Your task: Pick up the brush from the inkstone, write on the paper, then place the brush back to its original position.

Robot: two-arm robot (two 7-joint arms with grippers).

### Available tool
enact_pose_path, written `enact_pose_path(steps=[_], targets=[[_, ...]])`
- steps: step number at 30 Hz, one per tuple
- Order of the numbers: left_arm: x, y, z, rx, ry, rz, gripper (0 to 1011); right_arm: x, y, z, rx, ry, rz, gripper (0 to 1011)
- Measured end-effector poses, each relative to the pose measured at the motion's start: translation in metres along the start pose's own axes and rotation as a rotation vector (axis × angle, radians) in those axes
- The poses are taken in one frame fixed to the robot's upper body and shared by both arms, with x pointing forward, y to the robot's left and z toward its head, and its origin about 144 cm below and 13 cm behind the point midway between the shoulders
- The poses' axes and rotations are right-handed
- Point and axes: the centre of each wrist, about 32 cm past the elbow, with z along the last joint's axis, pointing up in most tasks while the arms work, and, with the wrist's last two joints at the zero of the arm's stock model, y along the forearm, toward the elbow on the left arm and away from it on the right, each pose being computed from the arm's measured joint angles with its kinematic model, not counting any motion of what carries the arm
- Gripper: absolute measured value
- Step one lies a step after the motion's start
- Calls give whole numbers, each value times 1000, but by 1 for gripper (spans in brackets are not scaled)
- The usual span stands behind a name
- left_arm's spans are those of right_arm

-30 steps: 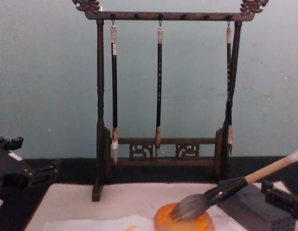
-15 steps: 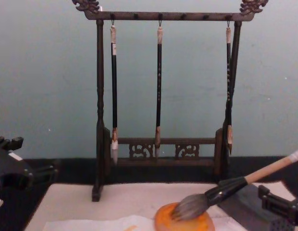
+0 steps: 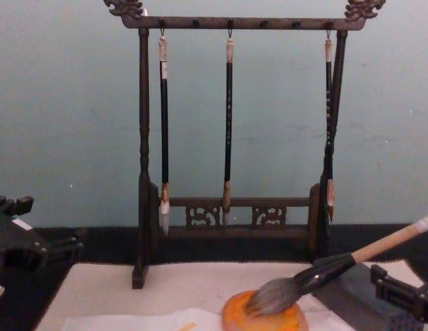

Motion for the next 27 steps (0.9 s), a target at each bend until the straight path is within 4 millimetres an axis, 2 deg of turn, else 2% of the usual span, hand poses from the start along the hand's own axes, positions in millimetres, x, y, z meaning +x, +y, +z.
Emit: enact_pose_path(steps=[27], targets=[[0,0,0,0,0,0,1001,0,0,0,0,1,0,1000]])
